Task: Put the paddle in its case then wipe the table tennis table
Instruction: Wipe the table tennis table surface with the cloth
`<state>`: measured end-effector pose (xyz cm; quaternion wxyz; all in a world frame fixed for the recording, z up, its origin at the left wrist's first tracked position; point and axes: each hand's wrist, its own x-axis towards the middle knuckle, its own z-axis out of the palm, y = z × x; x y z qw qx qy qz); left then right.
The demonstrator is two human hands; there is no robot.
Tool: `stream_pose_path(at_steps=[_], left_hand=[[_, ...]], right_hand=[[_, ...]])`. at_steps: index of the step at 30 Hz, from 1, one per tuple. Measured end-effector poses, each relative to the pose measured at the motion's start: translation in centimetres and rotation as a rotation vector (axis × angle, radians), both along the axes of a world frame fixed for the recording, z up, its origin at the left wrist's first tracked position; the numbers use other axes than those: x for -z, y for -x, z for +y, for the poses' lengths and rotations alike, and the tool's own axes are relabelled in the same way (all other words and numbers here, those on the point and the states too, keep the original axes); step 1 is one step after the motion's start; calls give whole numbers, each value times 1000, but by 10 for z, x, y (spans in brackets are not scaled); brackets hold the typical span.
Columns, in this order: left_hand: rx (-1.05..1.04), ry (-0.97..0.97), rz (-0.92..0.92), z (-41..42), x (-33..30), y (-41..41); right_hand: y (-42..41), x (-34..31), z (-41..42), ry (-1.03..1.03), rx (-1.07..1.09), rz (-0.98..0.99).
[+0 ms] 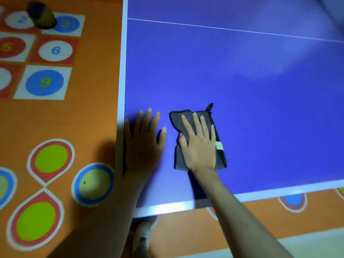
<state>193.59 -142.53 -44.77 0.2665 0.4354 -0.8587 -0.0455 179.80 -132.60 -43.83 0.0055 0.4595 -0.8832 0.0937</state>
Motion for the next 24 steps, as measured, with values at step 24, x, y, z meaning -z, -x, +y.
stream_pose_path(at_steps=[24], left_hand=[[-134, -220, -31, -3, 2, -72]], right_hand=[[-54, -4, -45, -80, 12, 34]])
